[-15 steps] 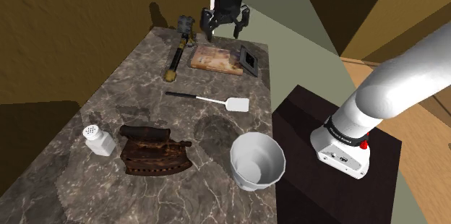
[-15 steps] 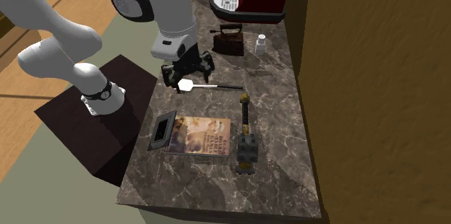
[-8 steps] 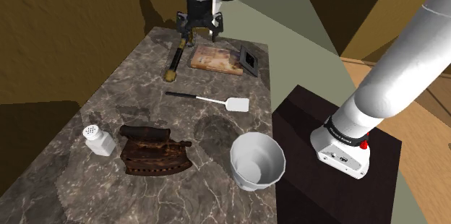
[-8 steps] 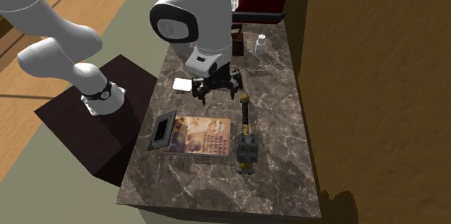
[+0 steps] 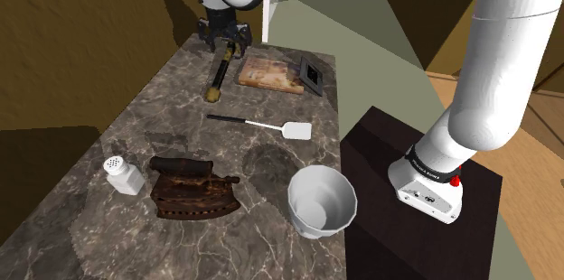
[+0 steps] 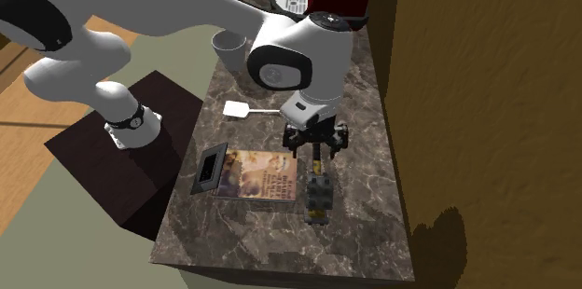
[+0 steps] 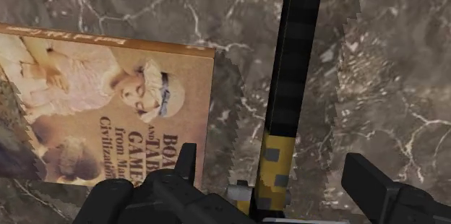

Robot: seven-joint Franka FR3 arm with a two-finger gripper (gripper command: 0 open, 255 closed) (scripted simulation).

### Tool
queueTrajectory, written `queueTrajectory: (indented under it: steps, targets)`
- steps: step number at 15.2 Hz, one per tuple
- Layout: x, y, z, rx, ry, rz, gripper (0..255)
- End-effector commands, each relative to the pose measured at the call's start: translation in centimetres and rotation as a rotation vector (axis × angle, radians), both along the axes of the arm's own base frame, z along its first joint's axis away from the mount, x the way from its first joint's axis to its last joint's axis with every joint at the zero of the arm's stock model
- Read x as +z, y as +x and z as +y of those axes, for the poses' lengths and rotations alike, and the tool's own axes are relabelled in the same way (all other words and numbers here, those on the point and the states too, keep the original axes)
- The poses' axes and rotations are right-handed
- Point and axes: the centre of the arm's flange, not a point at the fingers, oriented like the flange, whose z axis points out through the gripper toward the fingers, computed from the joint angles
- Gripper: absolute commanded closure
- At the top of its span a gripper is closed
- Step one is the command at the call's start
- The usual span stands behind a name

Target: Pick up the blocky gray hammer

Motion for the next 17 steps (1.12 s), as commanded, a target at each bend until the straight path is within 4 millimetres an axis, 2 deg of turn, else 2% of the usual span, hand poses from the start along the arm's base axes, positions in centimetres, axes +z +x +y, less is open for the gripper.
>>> queueTrajectory:
  steps: [1, 8, 10, 11, 17]
  targets:
    - [-0.6, 1.6, -0.1, -0.043, -0.007, -0.004, 0]
    - [-4.6, 1.6, -0.1, -0.043, -0.007, -0.004, 0]
    - [-4.6, 1.6, -0.1, -0.043, -0.007, -0.004, 0]
    - [-4.6, 1.5, -0.1, -0.043, -0.007, -0.004, 255]
    - [-4.5, 1.5, -0.1, -0.043, -0.007, -0.004, 255]
